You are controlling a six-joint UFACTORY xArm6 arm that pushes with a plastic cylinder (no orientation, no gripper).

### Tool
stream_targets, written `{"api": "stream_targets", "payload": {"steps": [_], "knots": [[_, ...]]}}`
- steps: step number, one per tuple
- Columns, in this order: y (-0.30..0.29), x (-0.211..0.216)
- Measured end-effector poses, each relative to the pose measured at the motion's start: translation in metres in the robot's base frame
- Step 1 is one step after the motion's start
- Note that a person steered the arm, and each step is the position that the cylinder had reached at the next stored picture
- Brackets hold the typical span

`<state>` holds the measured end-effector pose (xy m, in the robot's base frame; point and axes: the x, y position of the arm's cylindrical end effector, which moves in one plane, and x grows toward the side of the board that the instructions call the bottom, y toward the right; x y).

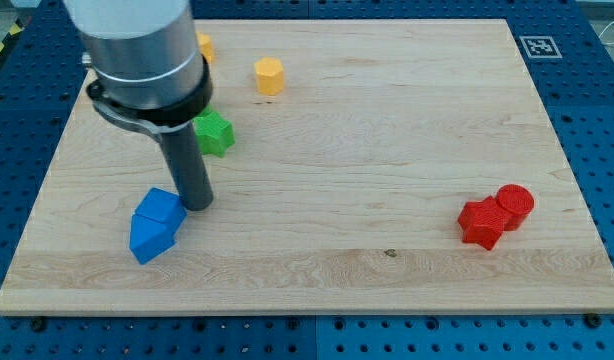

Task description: Slide the green star up and right a bit

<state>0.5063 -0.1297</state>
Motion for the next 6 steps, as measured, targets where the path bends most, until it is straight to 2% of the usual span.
{"api": "stream_targets", "payload": {"steps": [2, 3, 4, 6], "knots": [[-0.021, -0.052], [-0.011, -0.064], [0.025, -0.078], [-0.019, -0.098]]}}
